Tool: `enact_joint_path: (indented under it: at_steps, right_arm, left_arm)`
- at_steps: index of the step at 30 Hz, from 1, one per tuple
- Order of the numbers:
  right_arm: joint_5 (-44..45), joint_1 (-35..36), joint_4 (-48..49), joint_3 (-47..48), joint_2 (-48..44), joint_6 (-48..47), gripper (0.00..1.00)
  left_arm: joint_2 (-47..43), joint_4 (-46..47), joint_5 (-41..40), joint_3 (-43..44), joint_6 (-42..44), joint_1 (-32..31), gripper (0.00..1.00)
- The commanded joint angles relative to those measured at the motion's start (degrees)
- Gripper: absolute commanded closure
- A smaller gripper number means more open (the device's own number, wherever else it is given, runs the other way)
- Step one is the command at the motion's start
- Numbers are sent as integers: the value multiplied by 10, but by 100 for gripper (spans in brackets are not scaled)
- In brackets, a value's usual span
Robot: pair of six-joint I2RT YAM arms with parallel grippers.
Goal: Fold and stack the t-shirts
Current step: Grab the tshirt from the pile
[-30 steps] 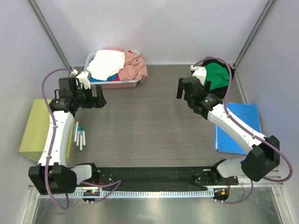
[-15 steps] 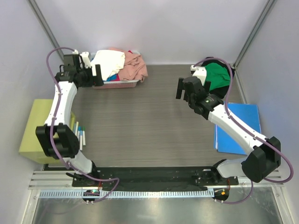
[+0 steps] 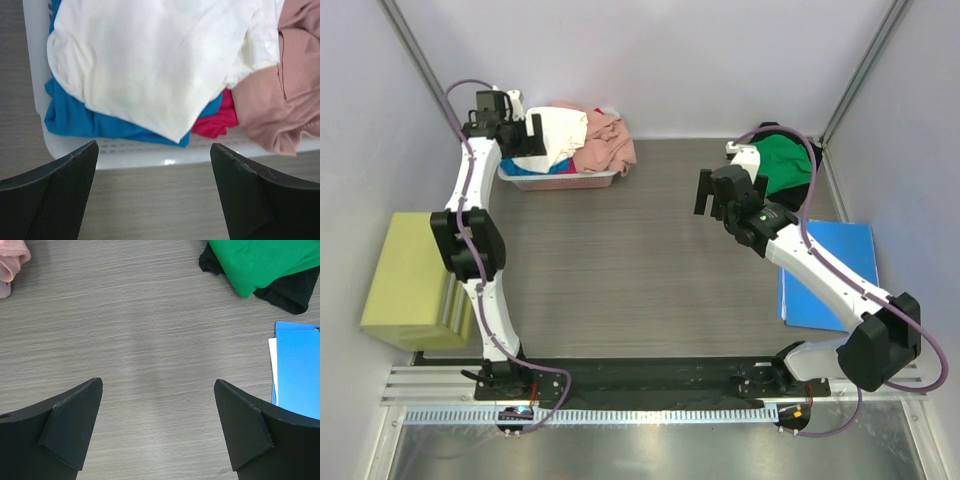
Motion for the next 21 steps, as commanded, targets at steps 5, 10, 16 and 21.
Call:
enact_joint_path:
  at_steps: [5, 10, 16, 21]
  right_arm:
    - [-18, 4, 31, 7, 14, 10, 0]
    - [-30, 4, 34, 21, 36, 12, 0]
    - [-35, 4, 37, 27, 47, 8, 0]
    - [-33, 4, 36, 18, 38, 3, 0]
  left_arm:
    - [69, -11, -75, 113, 59, -74, 3]
    - [89, -11, -83, 116, 58, -96, 3]
    - [104, -7, -114, 114, 63, -93, 2]
    - [119, 0, -92, 139, 17, -64, 2]
